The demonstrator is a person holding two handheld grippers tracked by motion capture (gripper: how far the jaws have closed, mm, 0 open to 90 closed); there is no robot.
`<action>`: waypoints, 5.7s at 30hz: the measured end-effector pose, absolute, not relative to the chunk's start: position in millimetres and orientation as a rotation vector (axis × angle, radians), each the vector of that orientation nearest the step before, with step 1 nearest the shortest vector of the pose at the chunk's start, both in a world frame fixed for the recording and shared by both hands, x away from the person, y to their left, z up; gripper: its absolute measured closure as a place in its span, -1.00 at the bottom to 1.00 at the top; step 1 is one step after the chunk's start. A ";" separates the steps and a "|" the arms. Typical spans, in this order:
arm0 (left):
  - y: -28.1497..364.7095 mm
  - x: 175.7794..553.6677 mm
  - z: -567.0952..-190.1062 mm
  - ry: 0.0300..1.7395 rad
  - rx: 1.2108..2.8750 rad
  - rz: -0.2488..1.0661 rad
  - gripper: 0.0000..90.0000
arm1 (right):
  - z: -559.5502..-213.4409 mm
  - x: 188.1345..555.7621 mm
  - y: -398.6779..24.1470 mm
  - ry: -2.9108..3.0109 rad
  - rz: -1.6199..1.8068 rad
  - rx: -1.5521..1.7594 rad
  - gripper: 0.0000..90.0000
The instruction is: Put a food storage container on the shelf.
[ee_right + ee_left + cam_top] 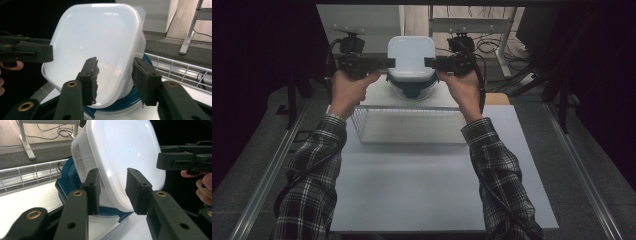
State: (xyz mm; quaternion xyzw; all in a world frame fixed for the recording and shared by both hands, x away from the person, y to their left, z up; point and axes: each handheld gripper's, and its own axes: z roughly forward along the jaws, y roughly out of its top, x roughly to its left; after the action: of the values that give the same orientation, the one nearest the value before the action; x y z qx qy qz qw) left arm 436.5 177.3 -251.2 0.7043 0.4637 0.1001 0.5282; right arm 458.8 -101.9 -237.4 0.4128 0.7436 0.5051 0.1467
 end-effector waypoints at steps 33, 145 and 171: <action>172.3 407.5 -280.7 0.946 1.760 0.418 -0.81 | -265.5 447.0 -100.8 2.135 1.403 1.049 -0.97; 174.1 271.9 -472.1 0.890 1.874 0.387 -0.95 | -431.1 309.2 -147.8 2.355 1.324 0.803 -1.00; 193.5 244.7 -495.9 0.944 1.885 0.407 -0.95 | -456.9 289.2 -178.5 2.331 1.276 0.870 -1.00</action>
State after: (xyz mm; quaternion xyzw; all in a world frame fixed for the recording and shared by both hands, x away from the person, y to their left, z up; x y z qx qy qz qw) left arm 244.7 193.5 -495.9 0.7716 0.3865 0.1666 0.4770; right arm 289.2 -178.5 -456.9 0.3066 0.8212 0.4494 0.1719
